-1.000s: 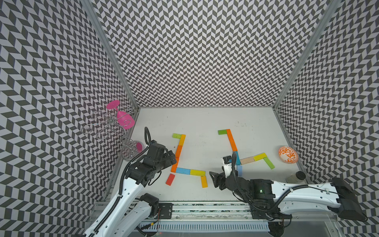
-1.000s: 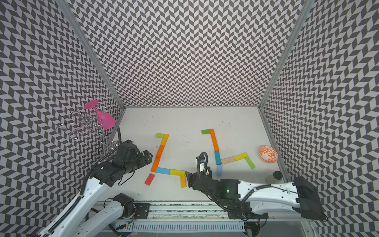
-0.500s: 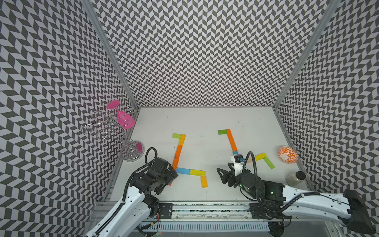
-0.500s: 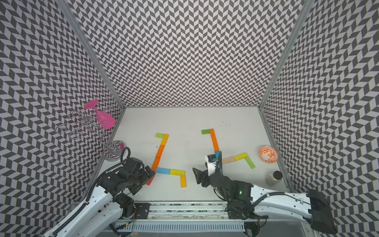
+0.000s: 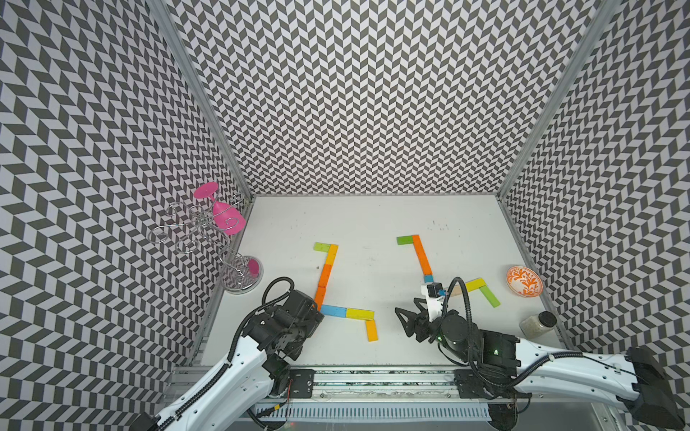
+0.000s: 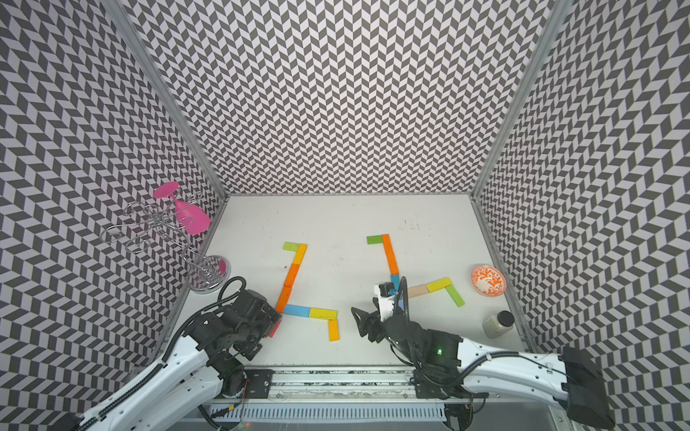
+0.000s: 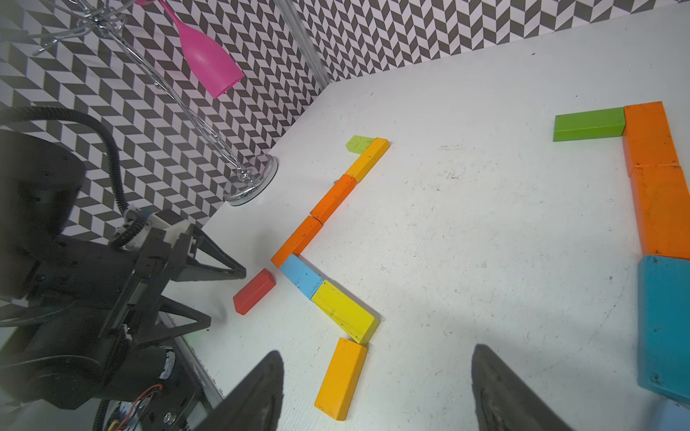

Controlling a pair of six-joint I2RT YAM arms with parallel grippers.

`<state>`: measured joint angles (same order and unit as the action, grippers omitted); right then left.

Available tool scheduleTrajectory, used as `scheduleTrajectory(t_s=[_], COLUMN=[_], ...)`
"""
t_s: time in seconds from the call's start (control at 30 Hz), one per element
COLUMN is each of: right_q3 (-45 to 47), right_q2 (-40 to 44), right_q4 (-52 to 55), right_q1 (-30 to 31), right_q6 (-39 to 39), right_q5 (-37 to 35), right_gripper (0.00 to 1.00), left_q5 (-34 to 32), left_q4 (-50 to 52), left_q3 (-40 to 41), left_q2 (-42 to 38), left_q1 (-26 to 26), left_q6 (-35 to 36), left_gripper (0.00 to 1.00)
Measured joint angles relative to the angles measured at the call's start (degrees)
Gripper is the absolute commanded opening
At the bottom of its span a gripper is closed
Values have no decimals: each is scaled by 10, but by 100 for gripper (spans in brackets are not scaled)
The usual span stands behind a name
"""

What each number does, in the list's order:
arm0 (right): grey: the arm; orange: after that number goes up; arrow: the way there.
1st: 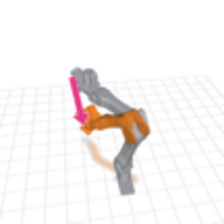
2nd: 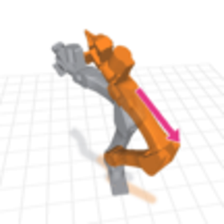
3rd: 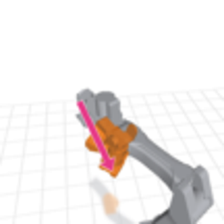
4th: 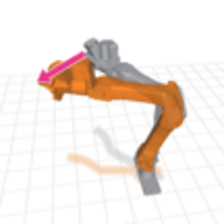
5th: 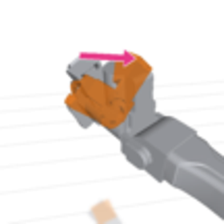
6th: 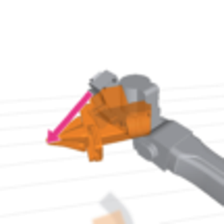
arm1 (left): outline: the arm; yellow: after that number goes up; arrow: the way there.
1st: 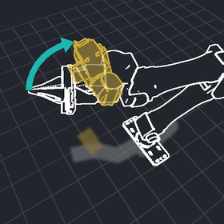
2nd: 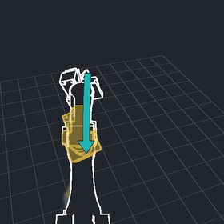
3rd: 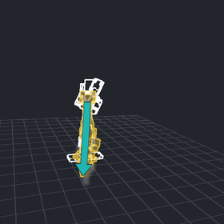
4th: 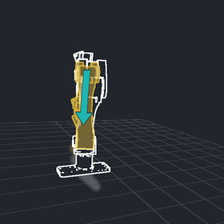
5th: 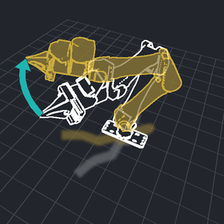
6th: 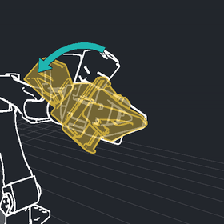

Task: Assemble a giraffe with building blocks
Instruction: Assemble the building block at the center of the board.

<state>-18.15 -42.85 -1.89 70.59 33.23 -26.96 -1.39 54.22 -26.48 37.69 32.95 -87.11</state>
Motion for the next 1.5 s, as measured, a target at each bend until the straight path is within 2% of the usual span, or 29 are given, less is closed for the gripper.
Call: scheduleTrajectory(t_s=[0.1,0.3,0.7,1.23,1.5], right_q3=[0,0,0,1,5], right_q2=[-4,-11,-19,-24,-24], right_q4=[-1,-4,-3,-3,-3], right_q1=[0,0,0,0,0], right_q6=[4,13,24,30,31], right_q5=[1,2,8,9,9], right_gripper=[77,76,76,74,74], left_q5=[-5,-7,-14,-35,-37], left_q4=[-24,-36,-82,-105,-124], left_q3=[4,21,56,56,57], left_q2=[-19,-5,21,47,62], left_q1=[1,1,1,1,1], left_q6=[-12,-22,-35,-43,-45], left_gripper=[99,99,94,82,81])
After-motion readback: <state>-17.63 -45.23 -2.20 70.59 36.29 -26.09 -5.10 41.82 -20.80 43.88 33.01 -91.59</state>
